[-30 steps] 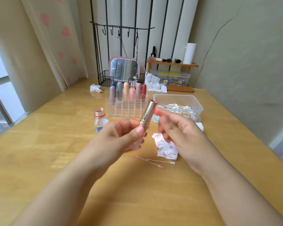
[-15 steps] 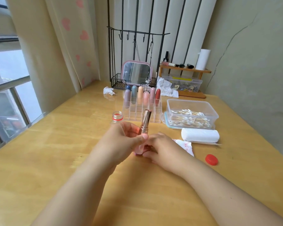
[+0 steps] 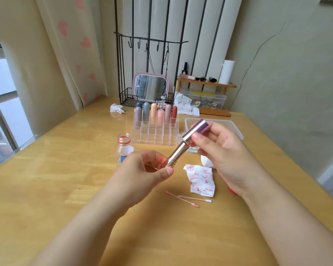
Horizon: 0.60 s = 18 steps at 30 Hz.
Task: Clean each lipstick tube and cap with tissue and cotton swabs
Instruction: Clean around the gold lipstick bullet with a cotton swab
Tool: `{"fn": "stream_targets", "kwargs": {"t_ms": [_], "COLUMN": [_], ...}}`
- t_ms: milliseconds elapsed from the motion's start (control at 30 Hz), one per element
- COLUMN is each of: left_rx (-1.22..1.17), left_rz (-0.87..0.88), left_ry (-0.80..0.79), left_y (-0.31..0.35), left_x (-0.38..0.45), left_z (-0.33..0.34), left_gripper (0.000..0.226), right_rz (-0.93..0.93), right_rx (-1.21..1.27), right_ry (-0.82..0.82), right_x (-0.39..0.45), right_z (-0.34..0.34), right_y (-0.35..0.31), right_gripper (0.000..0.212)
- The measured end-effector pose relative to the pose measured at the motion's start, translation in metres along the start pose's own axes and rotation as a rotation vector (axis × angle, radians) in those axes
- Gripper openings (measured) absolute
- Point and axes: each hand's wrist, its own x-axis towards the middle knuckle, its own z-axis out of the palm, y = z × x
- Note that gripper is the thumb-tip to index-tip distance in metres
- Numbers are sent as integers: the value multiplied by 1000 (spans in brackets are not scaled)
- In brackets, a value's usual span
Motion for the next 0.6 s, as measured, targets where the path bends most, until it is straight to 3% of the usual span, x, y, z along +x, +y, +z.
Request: {"fn": "stream_targets", "kwargs": {"t_ms": [200, 367, 600], "left_rx": [43, 20, -43], "left_rz": [37, 78, 148], "left_ry": [-12, -50, -89], "left_y": [0, -1, 1], "left_x": [-2, -2, -5], "left_z": [4, 7, 13], "left_gripper": [4, 5, 13], "right_rz": [-38, -31, -80], "right_rx": [-54, -112, -290], "right_ry": [25, 13, 12], "right_x": [-6, -13, -20], "right_z": [-8, -12, 2], "right_y": [4, 5, 13], "right_gripper": [13, 33, 33]}}
